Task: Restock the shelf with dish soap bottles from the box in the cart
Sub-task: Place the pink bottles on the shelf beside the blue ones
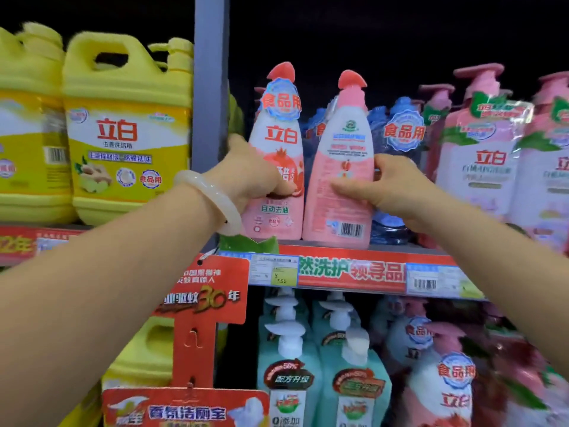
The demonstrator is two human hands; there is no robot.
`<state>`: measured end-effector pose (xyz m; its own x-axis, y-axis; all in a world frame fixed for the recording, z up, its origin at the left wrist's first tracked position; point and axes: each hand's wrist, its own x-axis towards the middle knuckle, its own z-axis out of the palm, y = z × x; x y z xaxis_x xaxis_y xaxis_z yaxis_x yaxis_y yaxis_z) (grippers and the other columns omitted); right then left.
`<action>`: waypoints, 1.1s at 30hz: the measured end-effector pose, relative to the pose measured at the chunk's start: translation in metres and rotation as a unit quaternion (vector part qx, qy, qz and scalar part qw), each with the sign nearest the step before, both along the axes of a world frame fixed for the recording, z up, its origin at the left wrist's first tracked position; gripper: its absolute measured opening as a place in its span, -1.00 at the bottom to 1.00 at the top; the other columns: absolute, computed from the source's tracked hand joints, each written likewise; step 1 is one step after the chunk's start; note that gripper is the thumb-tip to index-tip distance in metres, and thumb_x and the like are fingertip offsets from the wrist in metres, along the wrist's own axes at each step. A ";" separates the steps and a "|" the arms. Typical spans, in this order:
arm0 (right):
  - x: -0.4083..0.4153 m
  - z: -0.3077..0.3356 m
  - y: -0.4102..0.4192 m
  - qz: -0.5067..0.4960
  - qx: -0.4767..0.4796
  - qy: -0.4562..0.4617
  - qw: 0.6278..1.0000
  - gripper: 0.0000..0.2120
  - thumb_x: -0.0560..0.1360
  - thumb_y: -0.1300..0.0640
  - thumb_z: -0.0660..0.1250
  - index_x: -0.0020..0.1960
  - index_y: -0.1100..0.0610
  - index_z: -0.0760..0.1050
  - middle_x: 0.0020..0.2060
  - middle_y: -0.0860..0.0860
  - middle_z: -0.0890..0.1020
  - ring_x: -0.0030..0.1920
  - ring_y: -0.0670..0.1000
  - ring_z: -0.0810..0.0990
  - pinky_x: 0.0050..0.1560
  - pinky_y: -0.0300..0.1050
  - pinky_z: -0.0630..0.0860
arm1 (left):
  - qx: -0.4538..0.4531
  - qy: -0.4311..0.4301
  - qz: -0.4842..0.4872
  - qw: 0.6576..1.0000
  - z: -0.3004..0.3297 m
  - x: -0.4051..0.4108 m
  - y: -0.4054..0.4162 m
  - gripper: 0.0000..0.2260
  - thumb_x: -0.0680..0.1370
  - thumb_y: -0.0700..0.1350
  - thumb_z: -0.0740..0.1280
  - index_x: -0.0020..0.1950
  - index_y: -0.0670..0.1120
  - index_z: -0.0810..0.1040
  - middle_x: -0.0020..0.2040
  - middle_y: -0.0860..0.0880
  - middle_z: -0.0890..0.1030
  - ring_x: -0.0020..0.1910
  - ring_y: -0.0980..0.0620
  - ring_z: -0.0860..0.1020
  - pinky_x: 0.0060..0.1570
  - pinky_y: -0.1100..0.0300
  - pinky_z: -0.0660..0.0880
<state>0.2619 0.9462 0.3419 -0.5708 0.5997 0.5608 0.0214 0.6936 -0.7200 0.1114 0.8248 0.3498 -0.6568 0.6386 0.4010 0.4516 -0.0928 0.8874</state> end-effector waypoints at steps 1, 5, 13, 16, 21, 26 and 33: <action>0.000 -0.001 -0.001 -0.003 0.009 -0.002 1.000 -0.82 0.37 0.10 0.49 -0.10 -0.01 0.53 -0.17 -0.14 0.62 -0.18 -0.19 0.60 -0.20 -0.32 0.53 | 0.005 0.056 0.038 0.998 -0.003 0.003 0.001 -0.20 0.35 -0.25 0.53 0.43 -0.13 0.12 0.26 -0.16 0.46 0.14 -0.12 0.53 0.11 -0.09 0.51; 0.002 -0.001 -0.005 -0.001 0.025 -0.036 0.999 -0.85 0.43 0.17 0.44 -0.17 -0.03 0.50 -0.13 -0.08 0.64 -0.13 -0.10 0.62 -0.04 -0.16 0.56 | -0.044 0.366 0.189 0.910 -0.024 0.020 0.004 -0.09 0.50 -0.21 0.38 0.54 -0.03 -0.28 0.52 -0.25 -0.12 0.50 -0.23 0.03 0.44 -0.06 0.14; 0.010 -0.005 -0.004 -0.011 0.003 -0.039 0.999 -0.54 0.38 0.29 0.48 0.23 0.23 0.45 0.05 0.06 0.64 -0.03 0.00 0.65 0.02 -0.05 0.60 | -0.068 0.462 0.176 0.866 -0.039 0.002 0.005 -0.29 0.56 -0.27 0.26 0.56 0.03 -0.08 0.53 -0.14 -0.32 0.53 -0.15 -0.24 0.48 -0.03 0.09; 0.011 -0.008 -0.006 -0.020 0.014 -0.029 0.999 -0.52 0.36 0.24 0.50 0.24 0.20 0.43 0.02 0.00 0.63 -0.10 -0.10 0.63 -0.11 -0.19 0.60 | -0.048 0.463 0.172 0.868 -0.040 0.005 0.001 -0.30 0.55 -0.28 0.29 0.56 0.01 -0.03 0.54 -0.16 -0.26 0.53 -0.17 -0.18 0.47 0.00 0.04; 0.012 -0.010 -0.010 -0.020 -0.008 -0.026 0.999 -0.49 0.39 0.25 0.47 0.28 0.16 0.39 0.06 0.01 0.61 -0.03 -0.08 0.62 0.03 -0.06 0.60 | -0.020 0.388 0.117 0.914 -0.042 0.004 -0.008 -0.25 0.53 -0.30 0.32 0.55 0.03 -0.04 0.53 -0.16 -0.06 0.47 -0.17 0.15 0.37 0.05 0.26; 0.013 -0.009 -0.014 -0.018 -0.052 -0.003 0.998 -0.46 0.37 0.33 0.47 0.29 0.17 0.39 0.03 0.04 0.63 0.00 0.02 0.64 0.13 0.04 0.56 | -0.011 0.344 0.099 0.934 -0.050 0.000 -0.021 -0.22 0.50 -0.34 0.31 0.55 0.00 -0.07 0.47 -0.18 0.12 0.35 -0.14 0.34 0.21 0.11 0.36; 0.010 -0.017 -0.021 -0.049 -0.044 0.065 0.996 -0.50 0.33 0.37 0.49 0.19 0.15 0.39 -0.08 0.03 0.61 -0.14 -0.05 0.61 -0.02 -0.03 0.58 | 0.041 0.441 0.008 0.897 -0.069 0.038 -0.005 -0.45 0.48 -0.25 0.34 0.44 -0.19 0.24 0.36 -0.14 0.34 0.35 -0.11 0.30 0.32 0.20 0.18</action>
<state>0.2718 0.9251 0.3250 -0.4332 0.6992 0.5686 -0.0105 0.6270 -0.7790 0.1490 0.8201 0.2807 -0.0705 0.5763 0.8142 0.9761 -0.1285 0.1755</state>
